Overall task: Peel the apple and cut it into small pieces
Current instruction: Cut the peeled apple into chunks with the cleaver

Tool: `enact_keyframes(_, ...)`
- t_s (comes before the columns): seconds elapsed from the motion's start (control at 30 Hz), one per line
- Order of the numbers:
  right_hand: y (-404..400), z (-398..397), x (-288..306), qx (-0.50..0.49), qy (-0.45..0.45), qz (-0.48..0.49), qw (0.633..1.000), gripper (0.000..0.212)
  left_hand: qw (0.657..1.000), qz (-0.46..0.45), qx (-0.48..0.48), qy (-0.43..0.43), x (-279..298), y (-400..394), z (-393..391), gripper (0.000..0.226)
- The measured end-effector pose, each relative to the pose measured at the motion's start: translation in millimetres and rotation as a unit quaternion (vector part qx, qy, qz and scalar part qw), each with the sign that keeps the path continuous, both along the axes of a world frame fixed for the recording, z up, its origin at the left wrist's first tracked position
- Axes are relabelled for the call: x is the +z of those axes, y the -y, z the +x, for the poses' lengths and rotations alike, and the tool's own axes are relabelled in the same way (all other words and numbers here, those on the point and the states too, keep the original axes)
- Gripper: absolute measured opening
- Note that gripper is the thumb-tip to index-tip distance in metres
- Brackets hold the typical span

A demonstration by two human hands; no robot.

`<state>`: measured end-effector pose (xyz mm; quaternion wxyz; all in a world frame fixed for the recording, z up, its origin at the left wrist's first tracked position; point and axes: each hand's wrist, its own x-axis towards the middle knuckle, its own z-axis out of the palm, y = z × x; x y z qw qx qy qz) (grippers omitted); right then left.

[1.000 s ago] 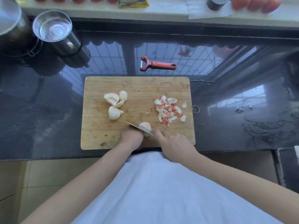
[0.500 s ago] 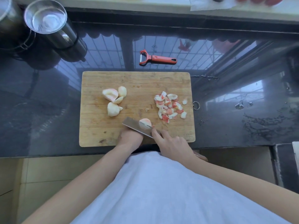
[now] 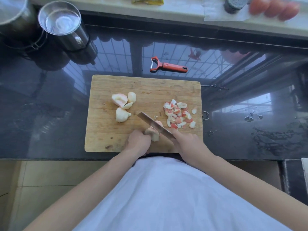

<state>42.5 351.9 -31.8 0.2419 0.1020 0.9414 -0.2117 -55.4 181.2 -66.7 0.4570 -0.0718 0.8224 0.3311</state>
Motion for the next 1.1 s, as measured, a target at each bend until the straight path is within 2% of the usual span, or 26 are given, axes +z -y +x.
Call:
enact_keyframes(0.07, -7.6, 3.2, 8.6, -0.039, -0.014, -0.053, 0.998, 0.017, 1.0, 0.0, -0.008, -0.007, -4.0, 0.7, 0.5, 0.021)
enact_keyframes(0.13, -10.8, 5.6, 16.1, -0.059, -0.025, -0.068, 0.996, 0.013, 1.0, -0.001, -0.011, -0.016, -6.8, 0.2, 0.6, 0.022)
enact_keyframes(0.33, -12.2, 10.7, 19.1, -0.081, -0.011, -0.034, 0.996, 0.008, 0.998, -0.021, -0.048, -0.045, -11.6, 2.8, 0.5, 0.031)
enact_keyframes(0.43, -9.0, 10.3, 17.6, -0.13, 0.003, -0.036, 0.991, 0.005, 0.996, -0.034, -0.056, -0.067, -12.6, 4.9, -1.4, 0.042)
enact_keyframes(0.5, -6.6, 8.8, 15.4, -0.153, 0.0, -0.035, 0.988, 0.006, 0.989, -0.065, -0.096, -0.097, -8.5, 6.3, -1.4, 0.042)
enact_keyframes(0.53, -5.7, 8.1, 14.8, -0.159, -0.003, -0.033, 0.987, 0.006, 0.977, -0.094, -0.138, -0.136, -6.3, 7.5, -0.8, 0.038)
enact_keyframes(0.6, -5.1, 6.7, 13.9, -0.167, -0.004, -0.031, 0.985, 0.006, 0.926, -0.109, -0.24, -0.27, -5.1, 9.7, 0.2, 0.029)
enact_keyframes(0.63, -5.1, 6.4, 13.2, -0.173, -0.003, -0.033, 0.984, 0.007, 0.888, -0.076, -0.291, -0.347, -5.5, 10.1, 0.8, 0.026)
enact_keyframes(0.7, -6.0, 6.4, 11.8, -0.19, -0.002, -0.044, 0.981, 0.011, 0.821, -0.023, -0.374, -0.43, -9.5, 8.6, 3.6, 0.025)
enact_keyframes(0.73, -6.6, 6.7, 11.2, -0.199, -0.001, -0.049, 0.979, 0.011, 0.811, -0.012, -0.383, -0.442, -12.4, 6.0, 2.5, 0.029)
enact_keyframes(0.77, -6.9, 7.4, 11.0, -0.206, -0.002, -0.051, 0.977, 0.011, 0.824, -0.01, -0.365, -0.434, -12.2, 0.8, -1.0, 0.032)
enact_keyframes(0.83, -7.8, 9.2, 12.3, -0.222, -0.004, -0.053, 0.974, 0.012, 0.871, -0.031, -0.306, -0.384, -5.9, -16.0, -11.7, 0.033)
enact_keyframes(0.87, -7.9, 10.2, 13.4, -0.233, -0.006, -0.053, 0.971, 0.017, 0.882, -0.051, -0.307, -0.354, -2.9, -24.8, -17.4, 0.032)
enact_keyframes(0.97, -8.2, 13.9, 16.3, -0.268, -0.011, -0.058, 0.962, 0.028, 0.872, -0.079, -0.376, -0.304, 1.9, -44.1, -27.3, 0.022)
enact_keyframes(1.1, -9.7, 14.5, 18.5, -0.285, -0.022, -0.061, 0.956, 0.016, 0.87, -0.084, -0.398, -0.279, 4.7, -51.1, -32.5, 0.015)
